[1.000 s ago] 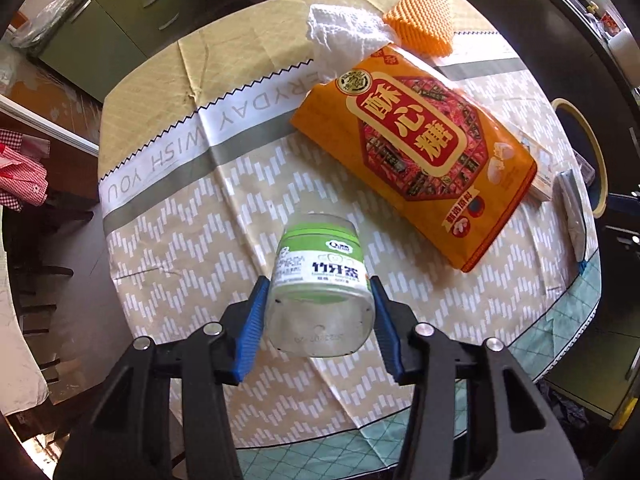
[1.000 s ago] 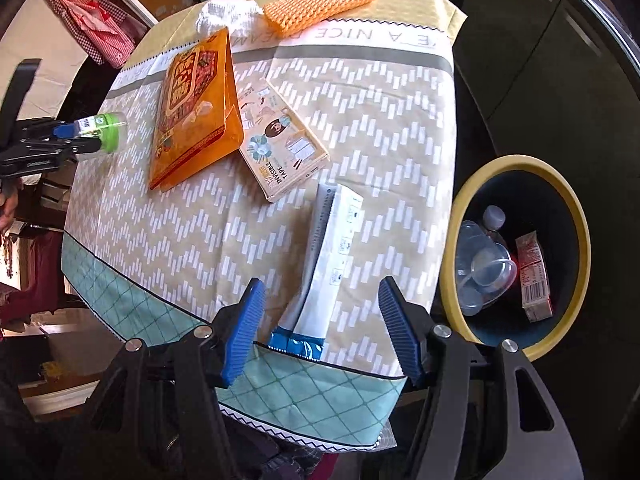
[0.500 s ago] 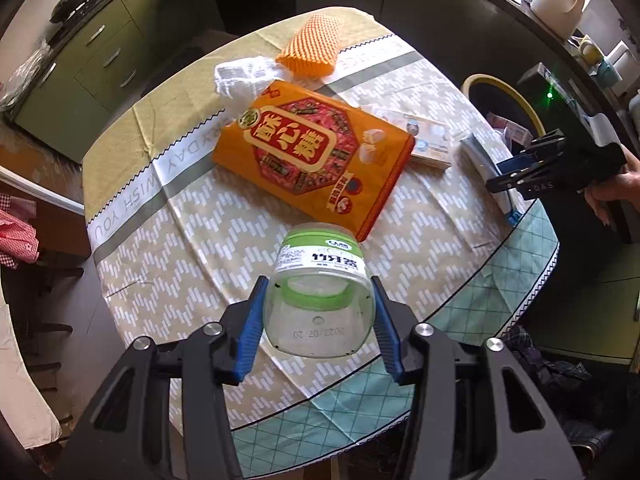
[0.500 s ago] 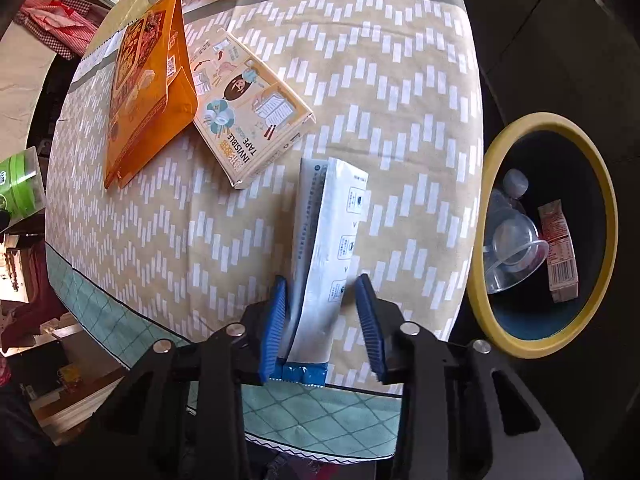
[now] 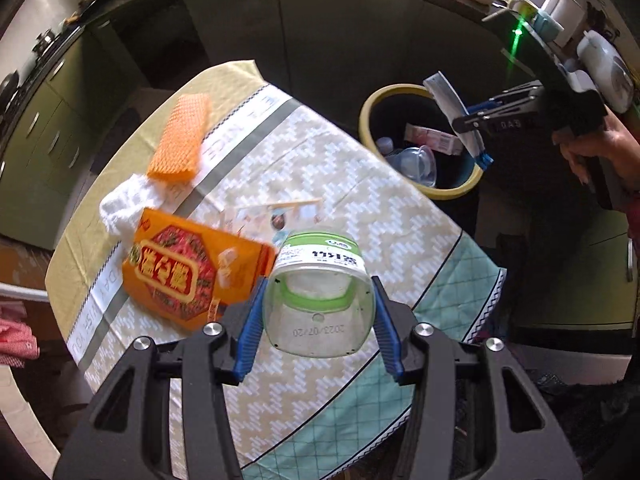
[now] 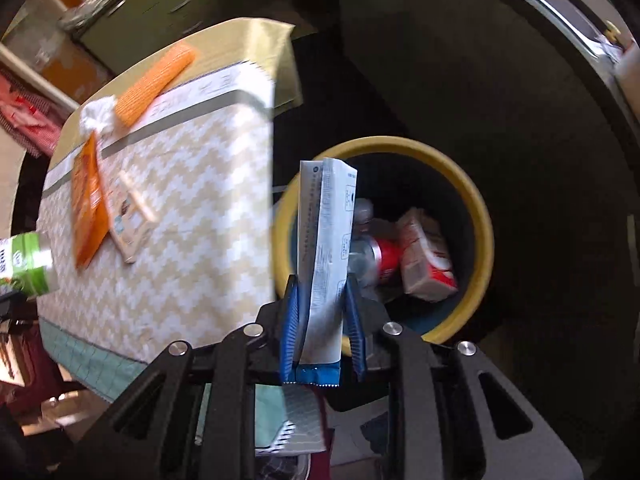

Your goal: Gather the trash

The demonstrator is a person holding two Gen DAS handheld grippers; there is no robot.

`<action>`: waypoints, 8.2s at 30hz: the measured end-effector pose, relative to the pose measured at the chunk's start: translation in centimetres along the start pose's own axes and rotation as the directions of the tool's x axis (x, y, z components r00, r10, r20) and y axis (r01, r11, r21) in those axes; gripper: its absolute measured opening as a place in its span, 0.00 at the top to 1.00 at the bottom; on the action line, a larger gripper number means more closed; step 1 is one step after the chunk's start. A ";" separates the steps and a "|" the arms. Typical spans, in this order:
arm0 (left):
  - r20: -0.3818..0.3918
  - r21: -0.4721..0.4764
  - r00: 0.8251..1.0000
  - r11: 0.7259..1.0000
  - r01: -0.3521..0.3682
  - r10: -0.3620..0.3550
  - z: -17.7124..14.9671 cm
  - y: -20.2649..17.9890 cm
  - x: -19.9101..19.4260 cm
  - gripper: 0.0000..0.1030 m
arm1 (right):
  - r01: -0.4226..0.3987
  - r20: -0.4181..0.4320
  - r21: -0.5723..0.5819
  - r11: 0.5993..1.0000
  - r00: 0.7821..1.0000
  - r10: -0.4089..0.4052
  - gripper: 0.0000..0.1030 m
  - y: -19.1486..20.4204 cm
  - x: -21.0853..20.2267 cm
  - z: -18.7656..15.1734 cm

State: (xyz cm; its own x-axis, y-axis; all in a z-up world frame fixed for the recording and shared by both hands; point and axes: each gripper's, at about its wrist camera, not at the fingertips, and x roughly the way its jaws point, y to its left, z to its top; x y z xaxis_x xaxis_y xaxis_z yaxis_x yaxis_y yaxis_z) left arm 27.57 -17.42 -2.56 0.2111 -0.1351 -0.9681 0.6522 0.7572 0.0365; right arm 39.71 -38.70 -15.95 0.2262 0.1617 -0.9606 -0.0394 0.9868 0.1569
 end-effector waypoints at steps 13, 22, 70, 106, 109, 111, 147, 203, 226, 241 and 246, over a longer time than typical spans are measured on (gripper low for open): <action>0.008 0.161 0.996 0.983 0.087 -0.090 15.0 -10.1 7.7 0.54 | -0.031 0.037 0.136 0.990 0.999 0.026 0.64 -10.8 0.9 -1.3; -0.092 0.111 0.991 0.988 0.106 -0.096 20.4 -12.4 17.2 0.53 | -0.051 0.056 0.160 0.986 0.998 0.043 0.64 -12.1 -2.5 -7.3; -0.060 0.099 0.934 0.933 -0.347 0.353 -4.4 3.9 9.5 0.43 | -0.156 -0.070 -0.407 0.900 0.988 0.139 0.54 15.4 0.0 -1.4; 0.064 0.038 0.912 0.912 -0.407 0.405 -6.4 4.6 7.4 0.93 | -0.190 -0.078 -0.473 0.861 0.982 0.173 0.46 17.2 -0.2 -2.0; 0.100 0.018 0.905 0.908 -0.418 0.414 -7.1 4.7 5.4 0.94 | -0.142 -0.031 -0.565 0.813 0.988 0.151 0.26 19.1 0.0 -1.9; 0.119 0.008 0.898 0.904 -0.428 0.424 -7.7 4.8 4.0 0.95 | -0.102 -0.006 -0.623 0.775 0.992 0.126 0.26 20.4 0.3 -1.7; 0.288 -0.090 0.870 0.916 -0.392 0.401 -9.8 3.7 -8.1 0.96 | -0.147 -0.094 -0.675 0.723 0.989 0.114 0.45 20.9 6.9 1.3; 0.251 0.511 0.913 0.757 -0.406 0.320 -5.9 -6.4 12.5 0.96 | -0.096 0.039 -0.352 0.931 0.992 0.117 0.45 3.5 -1.6 -2.5; 0.172 0.313 0.981 0.940 -0.137 0.086 -2.1 1.0 7.4 0.38 | -0.033 0.030 -0.290 0.956 0.999 0.044 0.45 1.3 -1.2 -1.8; -0.014 0.207 0.984 0.962 0.177 -0.178 0.2 9.8 10.2 0.22 | 0.015 -0.087 -0.121 0.993 0.996 -0.026 0.33 -5.3 2.8 -0.7; -0.071 0.188 0.954 0.936 0.299 -0.290 0.9 11.1 11.7 0.22 | 0.018 -0.113 -0.144 0.989 0.993 -0.035 0.33 -4.1 2.3 -0.8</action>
State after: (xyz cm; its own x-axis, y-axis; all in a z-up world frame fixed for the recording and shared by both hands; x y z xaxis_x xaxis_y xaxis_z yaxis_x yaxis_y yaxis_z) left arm 37.97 -11.15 -13.23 -0.0398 -0.3033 -0.9521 0.8103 0.5477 -0.2083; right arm 39.57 -42.37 -18.96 0.1163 0.1260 -0.9852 -0.1753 0.9789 0.1046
